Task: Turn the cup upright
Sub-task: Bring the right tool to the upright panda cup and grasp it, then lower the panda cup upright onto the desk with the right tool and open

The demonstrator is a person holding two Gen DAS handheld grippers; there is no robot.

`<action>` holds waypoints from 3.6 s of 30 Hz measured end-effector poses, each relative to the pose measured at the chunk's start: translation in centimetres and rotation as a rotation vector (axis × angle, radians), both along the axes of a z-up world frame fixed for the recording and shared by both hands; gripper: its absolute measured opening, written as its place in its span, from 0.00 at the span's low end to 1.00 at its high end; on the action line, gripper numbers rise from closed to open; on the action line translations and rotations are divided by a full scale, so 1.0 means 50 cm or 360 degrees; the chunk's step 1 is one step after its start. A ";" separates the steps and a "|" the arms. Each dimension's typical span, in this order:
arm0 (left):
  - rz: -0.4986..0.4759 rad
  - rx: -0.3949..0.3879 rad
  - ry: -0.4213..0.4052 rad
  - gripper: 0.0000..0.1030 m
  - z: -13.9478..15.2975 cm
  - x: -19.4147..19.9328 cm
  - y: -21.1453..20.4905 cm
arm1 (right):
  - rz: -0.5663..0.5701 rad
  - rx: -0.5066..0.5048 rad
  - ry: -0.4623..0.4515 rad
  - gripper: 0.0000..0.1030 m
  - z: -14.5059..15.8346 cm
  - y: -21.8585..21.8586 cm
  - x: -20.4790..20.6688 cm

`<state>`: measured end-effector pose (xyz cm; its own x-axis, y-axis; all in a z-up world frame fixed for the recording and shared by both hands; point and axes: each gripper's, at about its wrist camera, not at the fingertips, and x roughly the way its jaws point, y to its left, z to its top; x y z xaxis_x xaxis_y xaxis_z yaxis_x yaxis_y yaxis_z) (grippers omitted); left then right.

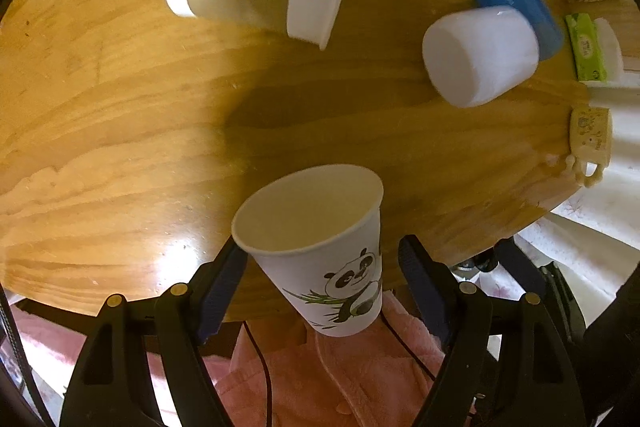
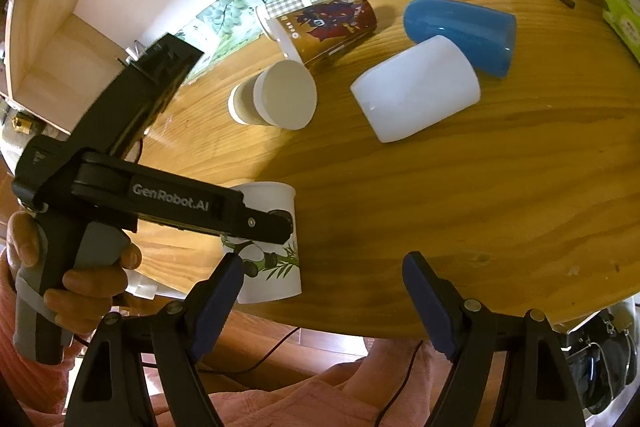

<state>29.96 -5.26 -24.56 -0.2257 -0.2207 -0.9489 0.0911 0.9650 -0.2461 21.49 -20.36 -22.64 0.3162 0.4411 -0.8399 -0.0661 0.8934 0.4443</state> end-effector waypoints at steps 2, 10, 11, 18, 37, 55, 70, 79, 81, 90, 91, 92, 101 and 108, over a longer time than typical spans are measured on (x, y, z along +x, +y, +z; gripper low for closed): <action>0.0003 -0.0006 -0.0053 0.78 0.019 -0.001 0.006 | 0.0013 0.0003 -0.0003 0.80 0.000 0.005 -0.001; 0.0056 -0.0031 -0.0286 0.78 0.063 -0.016 0.053 | 0.0082 0.0026 -0.0022 0.80 -0.009 0.038 0.004; 0.0063 -0.0034 -0.0328 0.78 0.070 -0.018 0.061 | 0.0090 0.0033 -0.0027 0.80 -0.010 0.044 0.005; 0.0123 -0.0057 -0.0646 0.78 0.108 -0.046 0.111 | 0.0157 0.0023 -0.0056 0.80 -0.012 0.083 0.021; 0.0447 0.0050 -0.1262 0.78 0.171 -0.140 0.195 | 0.0277 -0.0082 0.0102 0.80 -0.066 0.167 0.074; 0.0492 0.0107 -0.1173 0.78 0.150 -0.182 0.228 | 0.0220 -0.0091 0.0181 0.76 -0.094 0.180 0.117; 0.0393 0.0161 -0.1164 0.78 0.148 -0.202 0.217 | 0.0159 -0.0077 0.0002 0.67 -0.063 0.171 0.096; 0.0367 0.0148 -0.1157 0.78 0.151 -0.223 0.219 | 0.0145 -0.0172 -0.0558 0.67 -0.006 0.178 0.043; 0.0363 0.0150 -0.1158 0.78 0.152 -0.227 0.220 | 0.0130 -0.0188 -0.0674 0.67 -0.004 0.180 0.031; 0.0364 0.0183 -0.1165 0.78 0.157 -0.252 0.225 | 0.0003 -0.0172 -0.1047 0.67 -0.018 0.164 -0.018; 0.0366 0.0186 -0.1166 0.78 0.157 -0.254 0.225 | -0.0010 -0.0176 -0.1078 0.67 -0.020 0.163 -0.022; 0.0369 0.0189 -0.1170 0.78 0.158 -0.258 0.225 | -0.0026 -0.0180 -0.1112 0.67 -0.022 0.163 -0.025; 0.0349 0.0212 -0.1159 0.78 0.157 -0.274 0.219 | -0.0071 -0.0289 -0.1266 0.67 -0.055 0.173 -0.038; 0.0358 0.0193 -0.1152 0.78 0.155 -0.283 0.217 | -0.0019 -0.0363 -0.1301 0.67 -0.070 0.188 -0.054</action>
<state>15.80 5.61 -16.81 0.4989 -0.0729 -0.8636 -0.0122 0.9958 -0.0912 18.82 -10.95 -26.16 0.8659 0.2817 -0.4134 -0.2783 0.9580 0.0698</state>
